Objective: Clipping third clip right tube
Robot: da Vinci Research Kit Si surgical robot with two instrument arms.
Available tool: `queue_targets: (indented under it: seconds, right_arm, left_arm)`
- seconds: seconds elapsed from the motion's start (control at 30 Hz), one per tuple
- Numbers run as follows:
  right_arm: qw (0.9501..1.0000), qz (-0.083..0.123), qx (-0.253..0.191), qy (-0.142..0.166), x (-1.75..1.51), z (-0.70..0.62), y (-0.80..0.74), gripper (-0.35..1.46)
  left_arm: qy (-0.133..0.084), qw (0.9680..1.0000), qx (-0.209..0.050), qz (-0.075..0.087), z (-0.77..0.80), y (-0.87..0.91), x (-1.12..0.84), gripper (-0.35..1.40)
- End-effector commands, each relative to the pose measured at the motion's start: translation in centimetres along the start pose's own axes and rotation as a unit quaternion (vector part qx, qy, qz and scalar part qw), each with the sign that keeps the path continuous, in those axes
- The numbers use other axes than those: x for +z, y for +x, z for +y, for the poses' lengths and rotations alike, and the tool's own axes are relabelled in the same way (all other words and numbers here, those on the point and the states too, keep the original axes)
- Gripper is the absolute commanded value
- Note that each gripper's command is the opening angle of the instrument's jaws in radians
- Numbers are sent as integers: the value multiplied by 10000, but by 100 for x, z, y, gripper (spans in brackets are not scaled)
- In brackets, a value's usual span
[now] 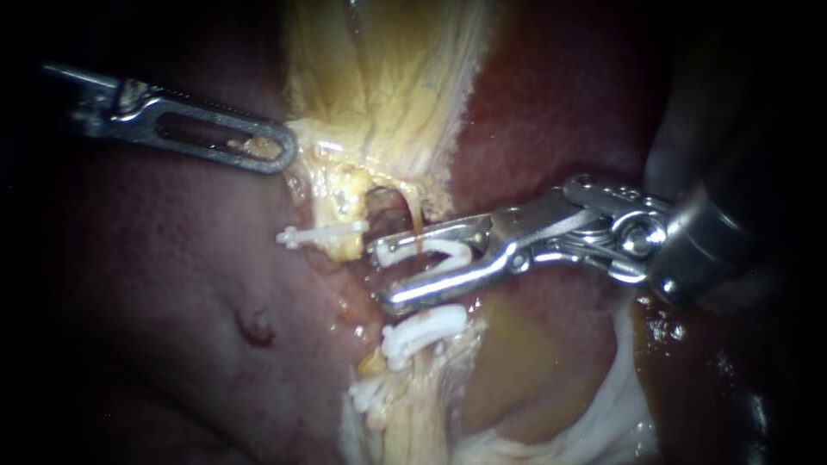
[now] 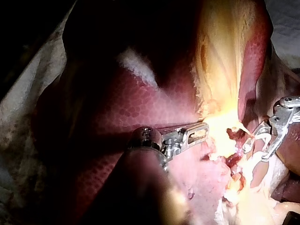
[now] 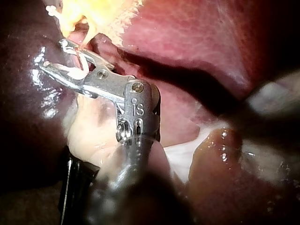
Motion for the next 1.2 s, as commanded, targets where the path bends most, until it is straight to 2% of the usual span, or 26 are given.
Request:
queue_targets:
  seconds: [0.03, 0.4, 0.47, 0.67, 1.2]
  right_arm:
    - [10000, -1, -3, 5, 0, 0, 1, 5]
    - [10000, 22, -3, -88, -4, 2, 0, -23]
    - [10000, -7, 0, -97, -6, 2, -1, -35]
    - [9989, -402, 57, -235, -14, 0, -6, -35]
    - [9988, -433, 145, -190, -13, 1, -8, -35]
  left_arm:
    - [-4, 10000, -1, -1, 0, 0, 0, -35]
    - [-4, 10000, -2, 0, 0, 0, 0, -35]
    - [-4, 10000, -2, 0, 0, 0, 0, -35]
    - [-3, 10000, -2, 0, 0, 0, -1, -35]
    - [-5, 10000, -3, -1, 0, -1, 0, -35]
